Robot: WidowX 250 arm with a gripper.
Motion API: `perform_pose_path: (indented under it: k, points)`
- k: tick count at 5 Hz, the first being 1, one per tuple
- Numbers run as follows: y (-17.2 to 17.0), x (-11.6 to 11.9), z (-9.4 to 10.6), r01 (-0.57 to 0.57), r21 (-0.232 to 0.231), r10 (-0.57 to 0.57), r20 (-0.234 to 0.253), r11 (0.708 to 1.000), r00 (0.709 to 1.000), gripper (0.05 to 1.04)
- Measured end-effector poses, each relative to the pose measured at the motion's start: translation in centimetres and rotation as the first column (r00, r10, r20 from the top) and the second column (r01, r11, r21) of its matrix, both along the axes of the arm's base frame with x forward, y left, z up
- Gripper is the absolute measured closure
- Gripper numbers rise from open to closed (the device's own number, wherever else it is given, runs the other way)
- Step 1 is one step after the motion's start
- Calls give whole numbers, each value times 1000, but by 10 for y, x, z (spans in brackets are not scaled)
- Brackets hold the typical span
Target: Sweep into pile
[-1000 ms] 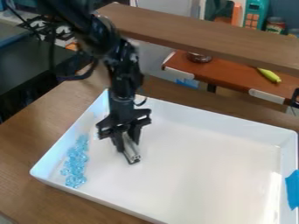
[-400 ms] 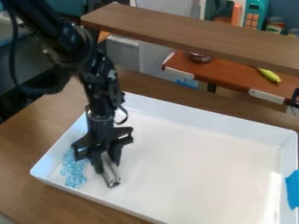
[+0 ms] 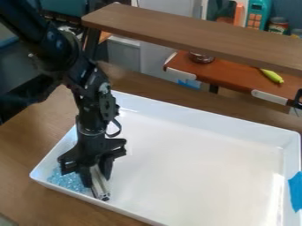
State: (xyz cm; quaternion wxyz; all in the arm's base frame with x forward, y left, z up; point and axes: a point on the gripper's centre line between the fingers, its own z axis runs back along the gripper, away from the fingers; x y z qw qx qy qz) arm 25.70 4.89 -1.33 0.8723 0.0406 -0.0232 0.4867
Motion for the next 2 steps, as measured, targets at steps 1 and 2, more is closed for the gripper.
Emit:
perform_pose_path:
  k: [1, 2]
  points:
    - [-23, 8, 16, 57, 15, -58, 72, 998, 996, 702]
    - [-49, 12, 21, 132, 6, -132, 91, 991, 987, 702]
